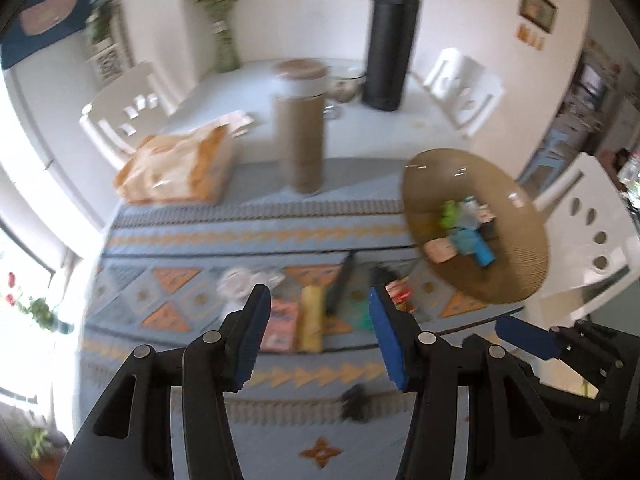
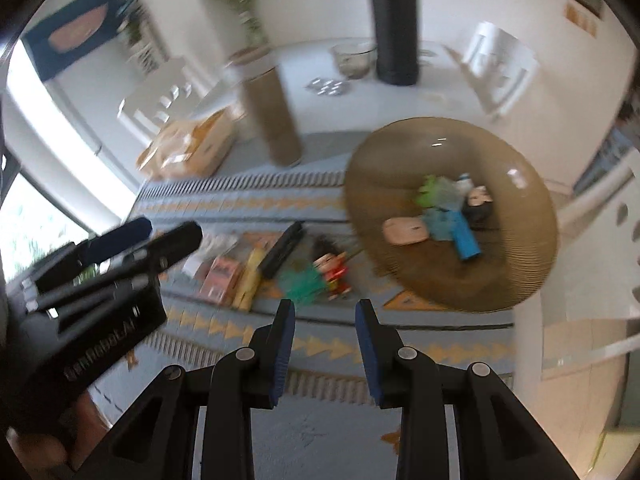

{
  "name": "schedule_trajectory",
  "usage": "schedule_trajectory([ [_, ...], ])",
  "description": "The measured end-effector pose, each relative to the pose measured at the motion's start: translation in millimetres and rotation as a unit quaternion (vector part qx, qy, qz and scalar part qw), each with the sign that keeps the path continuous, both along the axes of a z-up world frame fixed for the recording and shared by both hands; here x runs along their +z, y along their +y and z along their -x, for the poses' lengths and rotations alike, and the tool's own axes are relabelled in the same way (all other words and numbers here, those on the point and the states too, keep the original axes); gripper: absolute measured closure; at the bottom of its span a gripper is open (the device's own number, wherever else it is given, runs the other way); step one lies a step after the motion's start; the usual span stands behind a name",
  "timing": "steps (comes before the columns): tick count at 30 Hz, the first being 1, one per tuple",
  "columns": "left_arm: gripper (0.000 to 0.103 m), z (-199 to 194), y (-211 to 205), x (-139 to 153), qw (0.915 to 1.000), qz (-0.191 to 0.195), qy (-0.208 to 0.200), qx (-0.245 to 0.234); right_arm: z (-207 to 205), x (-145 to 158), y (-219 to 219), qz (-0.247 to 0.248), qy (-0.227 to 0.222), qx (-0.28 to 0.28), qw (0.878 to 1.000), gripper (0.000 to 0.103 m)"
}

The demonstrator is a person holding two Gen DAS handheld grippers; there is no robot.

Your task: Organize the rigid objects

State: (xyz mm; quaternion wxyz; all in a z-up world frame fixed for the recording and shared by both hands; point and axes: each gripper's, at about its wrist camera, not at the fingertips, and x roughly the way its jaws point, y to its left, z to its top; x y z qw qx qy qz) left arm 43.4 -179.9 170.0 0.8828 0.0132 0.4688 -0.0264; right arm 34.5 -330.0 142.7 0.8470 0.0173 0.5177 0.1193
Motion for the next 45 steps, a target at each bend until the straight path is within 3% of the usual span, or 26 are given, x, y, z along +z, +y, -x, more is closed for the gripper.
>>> schedule_trajectory([
  [9, 0.054, 20, 29, -23, 0.9985, 0.007, 0.035, 0.043, 5, -21, 22, 0.019, 0.024, 0.023, 0.999, 0.073],
  [45, 0.054, 23, 13, -39, 0.9972, 0.007, 0.070, 0.025, 10, -32, 11, 0.024, 0.047, 0.002, 0.999, 0.073],
])
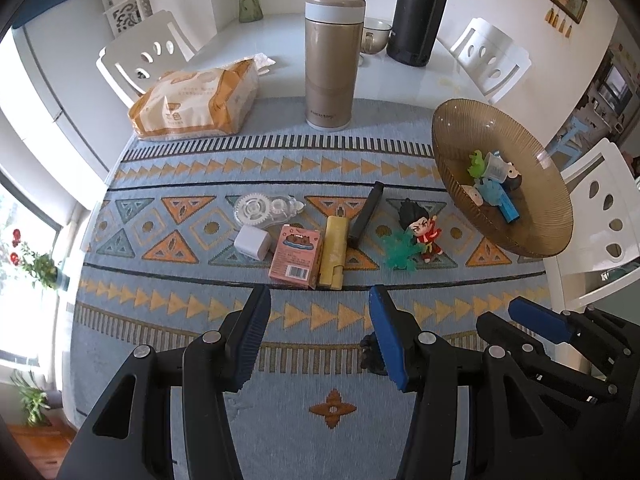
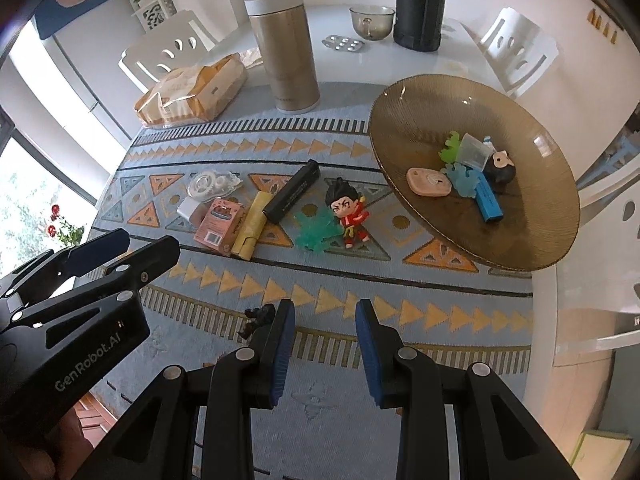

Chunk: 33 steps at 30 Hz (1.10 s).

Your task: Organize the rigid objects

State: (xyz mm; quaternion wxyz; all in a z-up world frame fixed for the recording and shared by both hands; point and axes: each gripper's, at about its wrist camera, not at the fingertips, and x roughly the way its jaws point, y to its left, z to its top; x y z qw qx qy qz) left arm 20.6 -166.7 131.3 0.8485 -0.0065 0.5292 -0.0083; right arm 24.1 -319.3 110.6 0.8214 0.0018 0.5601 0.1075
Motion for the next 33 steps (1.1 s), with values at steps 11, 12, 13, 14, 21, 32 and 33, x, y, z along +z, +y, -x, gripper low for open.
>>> schedule_trajectory([
  [11, 0.054, -3, 3, -5, 0.9999, -0.005, 0.008, 0.006, -2, 0, -3, -0.013, 0.004, -0.004, 1.000, 0.061],
  [12, 0.054, -4, 4, -6, 0.9999, -0.005, 0.008, 0.007, -2, 0, -3, -0.014, 0.004, -0.003, 1.000, 0.061],
  [13, 0.054, -4, 4, -6, 0.9999, -0.004, 0.008, 0.007, -2, 0, -3, -0.015, 0.006, -0.001, 1.000, 0.061],
  [14, 0.054, -4, 4, -6, 0.9999, -0.005, 0.008, 0.007, -2, -1, -2, -0.016, 0.007, -0.001, 1.000, 0.061],
  [21, 0.054, -5, 7, -9, 0.9999, -0.002, 0.012, 0.008, -3, -2, 1, 0.000, 0.003, 0.005, 1.000, 0.061],
  [32, 0.054, -4, 69, 2, 0.9990, -0.018, -0.004, 0.040, -7, -11, 2, -0.026, 0.024, -0.005, 0.999, 0.061],
  [33, 0.054, -3, 74, 3, 0.9989, -0.020, -0.005, 0.042, -8, -14, 3, -0.028, 0.028, -0.006, 0.999, 0.061],
])
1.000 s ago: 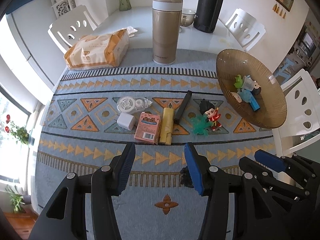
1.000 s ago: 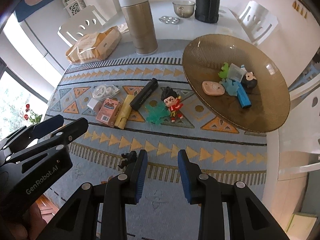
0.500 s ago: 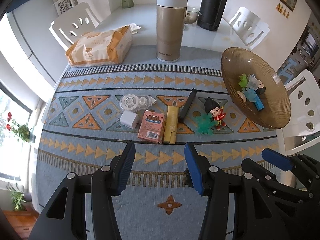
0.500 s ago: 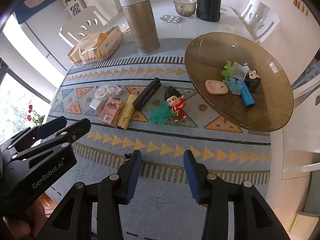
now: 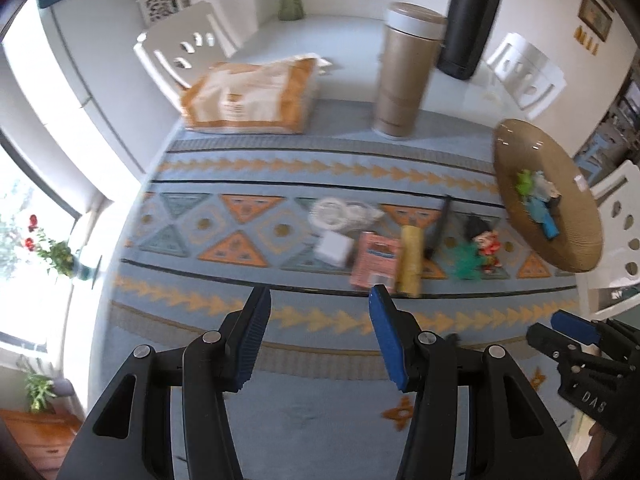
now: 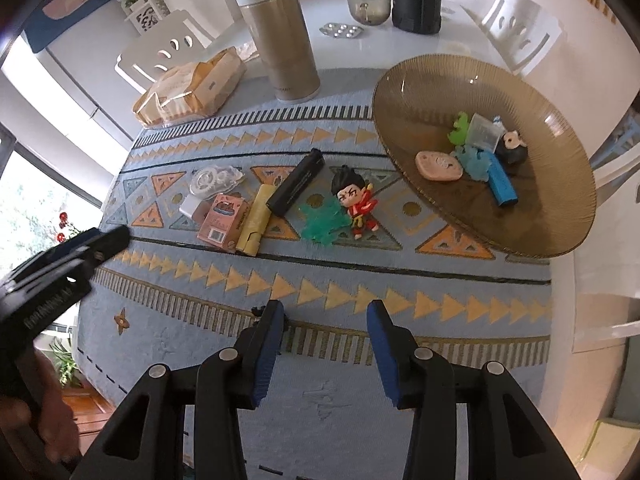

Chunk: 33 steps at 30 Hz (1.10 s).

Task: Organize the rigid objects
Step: 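Grasp the white charger with the left gripper while the right grasps the pink box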

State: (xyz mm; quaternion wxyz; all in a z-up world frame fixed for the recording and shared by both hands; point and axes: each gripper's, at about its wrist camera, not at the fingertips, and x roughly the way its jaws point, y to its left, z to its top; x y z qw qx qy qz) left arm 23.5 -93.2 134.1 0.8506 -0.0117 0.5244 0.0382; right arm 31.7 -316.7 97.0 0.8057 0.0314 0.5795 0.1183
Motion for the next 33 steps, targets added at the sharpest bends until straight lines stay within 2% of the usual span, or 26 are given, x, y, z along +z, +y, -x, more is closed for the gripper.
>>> schedule_trajectory([
  [2, 0.051, 0, 12, -1, 1.0000, 0.005, 0.002, -0.002, -2, -6, 5, -0.005, 0.011, -0.004, 1.000, 0.061],
  [3, 0.047, -2, 17, -4, 0.9998, 0.017, 0.007, -0.005, -2, -8, 7, -0.007, 0.015, -0.006, 1.000, 0.061],
  [4, 0.038, -3, 21, -6, 0.9996, 0.025, 0.009, -0.007, -2, -10, 11, -0.008, 0.019, -0.010, 1.000, 0.061],
  [9, 0.037, -24, 39, -19, 0.9968, 0.052, 0.013, -0.059, 1, -13, 27, -0.002, 0.030, -0.031, 0.999, 0.061],
  [11, 0.037, -36, 44, -29, 0.9918, 0.084, 0.031, -0.092, 1, -13, 36, -0.007, 0.033, -0.032, 0.999, 0.061],
  [14, 0.037, -53, 48, -48, 0.9852, 0.103, 0.053, -0.126, -2, -20, 51, -0.028, 0.034, -0.032, 0.999, 0.052],
  [15, 0.037, -58, 48, -54, 0.9840, 0.104, 0.060, -0.131, -4, -23, 55, -0.035, 0.034, -0.034, 0.998, 0.049],
  [22, 0.037, -94, 37, -91, 0.9706, 0.111, 0.086, -0.195, -25, -33, 82, -0.027, 0.014, -0.050, 0.998, 0.049],
  [25, 0.037, -103, 29, -102, 0.9651, 0.110, 0.094, -0.219, -28, -37, 97, -0.048, -0.005, -0.035, 0.998, 0.049],
  [27, 0.038, -105, 22, -109, 0.9612, 0.103, 0.096, -0.237, -30, -46, 109, -0.041, -0.006, -0.026, 0.999, 0.049],
  [30, 0.046, -107, 19, -116, 0.9593, 0.096, 0.098, -0.247, -34, -58, 117, -0.048, 0.005, -0.030, 0.998, 0.049],
  [32, 0.059, -107, 23, -114, 0.9573, 0.114, 0.090, -0.250, -38, -61, 122, -0.047, 0.005, -0.034, 0.998, 0.049],
  [33, 0.059, -108, 26, -114, 0.9569, 0.118, 0.091, -0.249, -40, -61, 123, -0.047, 0.004, -0.035, 0.998, 0.049],
])
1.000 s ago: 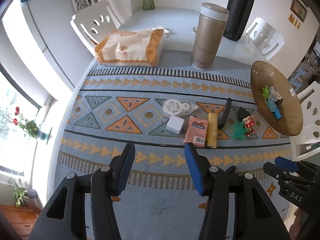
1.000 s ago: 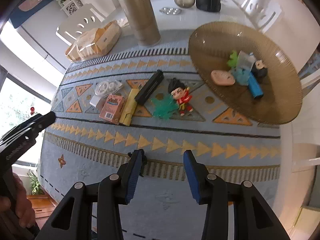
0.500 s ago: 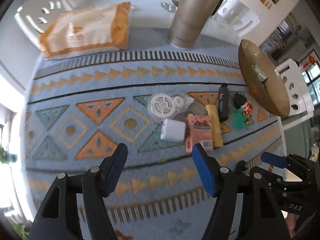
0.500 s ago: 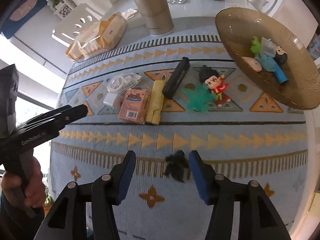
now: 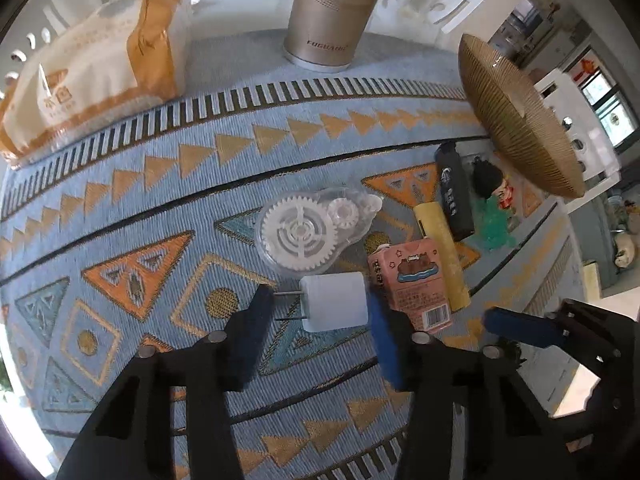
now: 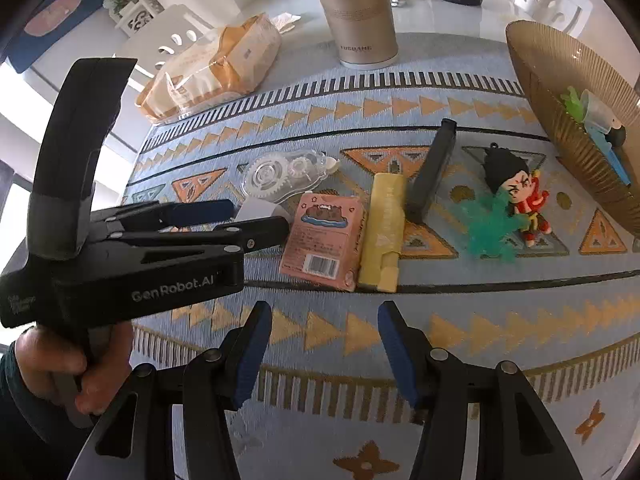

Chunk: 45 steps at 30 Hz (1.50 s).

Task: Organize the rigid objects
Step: 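Grasp the white charger with the left gripper while the right grasps the pink box, then carry the charger and pink box over the brown bowl and open both grippers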

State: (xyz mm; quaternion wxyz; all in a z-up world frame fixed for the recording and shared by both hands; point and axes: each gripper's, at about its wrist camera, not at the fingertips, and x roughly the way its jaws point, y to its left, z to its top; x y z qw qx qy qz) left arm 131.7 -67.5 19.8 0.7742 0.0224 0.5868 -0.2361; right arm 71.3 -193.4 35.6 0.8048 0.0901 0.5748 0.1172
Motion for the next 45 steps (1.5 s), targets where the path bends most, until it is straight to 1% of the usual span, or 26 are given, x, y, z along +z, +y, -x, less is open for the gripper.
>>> schedule_trajectory([
  [3, 0.059, -2, 11, 2, 0.9999, 0.011, 0.002, 0.004, -9, -2, 6, -0.003, 0.002, -0.003, 1.000, 0.049],
  [8, 0.059, 2, 34, 3, 0.9997, 0.003, 0.000, 0.024, -25, -9, 13, -0.023, 0.020, -0.013, 0.999, 0.049],
  [10, 0.059, 4, 44, 3, 0.9994, 0.007, 0.004, 0.033, -30, -13, 18, -0.007, 0.026, -0.021, 0.999, 0.049],
  [13, 0.059, 8, 60, 3, 0.9988, 0.012, 0.007, 0.048, -38, -19, 23, -0.007, 0.036, -0.032, 0.999, 0.049],
  [14, 0.059, 9, 65, 4, 0.9985, 0.014, 0.007, 0.052, -42, -22, 23, 0.001, 0.043, -0.043, 0.998, 0.049],
  [15, 0.059, 9, 68, 4, 0.9983, 0.016, 0.007, 0.055, -44, -22, 23, 0.001, 0.041, -0.055, 0.998, 0.048],
  [17, 0.059, 9, 70, 3, 0.9981, 0.018, 0.007, 0.058, -49, -20, 27, -0.004, 0.041, -0.060, 0.997, 0.048],
  [21, 0.059, 10, 72, 1, 0.9980, 0.017, 0.007, 0.060, -56, -19, 35, 0.025, 0.036, -0.067, 0.997, 0.048],
  [23, 0.059, 11, 72, 2, 0.9981, 0.017, 0.005, 0.059, -56, -18, 42, 0.059, 0.026, -0.059, 0.996, 0.056],
  [24, 0.059, 11, 72, 2, 0.9981, 0.017, 0.004, 0.059, -53, -18, 44, 0.076, 0.019, -0.052, 0.996, 0.062],
  [25, 0.059, 12, 70, 2, 0.9982, 0.017, 0.003, 0.058, -52, -18, 46, 0.077, 0.014, -0.044, 0.996, 0.063],
  [28, 0.059, 14, 68, 3, 0.9984, 0.014, 0.001, 0.055, -40, -18, 44, 0.054, 0.012, -0.030, 0.998, 0.063],
  [34, 0.059, 24, 60, 6, 0.9988, 0.013, -0.001, 0.046, 4, -14, 42, 0.042, 0.018, 0.004, 0.999, 0.063],
  [37, 0.059, 35, 51, 13, 0.9991, 0.011, -0.006, 0.041, 27, -11, 37, 0.044, 0.024, 0.005, 0.999, 0.063],
  [40, 0.059, 46, 46, 24, 0.9988, 0.020, -0.014, 0.043, 46, -4, 25, 0.033, 0.032, -0.006, 0.999, 0.063],
  [42, 0.059, 53, 42, 34, 0.9984, 0.023, -0.024, 0.046, 49, 7, 19, 0.046, 0.015, -0.001, 0.999, 0.063],
  [43, 0.059, 56, 38, 40, 0.9982, 0.023, -0.030, 0.046, 50, 17, 14, 0.054, -0.003, 0.002, 0.999, 0.063],
  [45, 0.059, 61, 31, 57, 0.9975, 0.023, -0.048, 0.047, 47, 32, 8, 0.054, -0.025, 0.005, 0.998, 0.063],
])
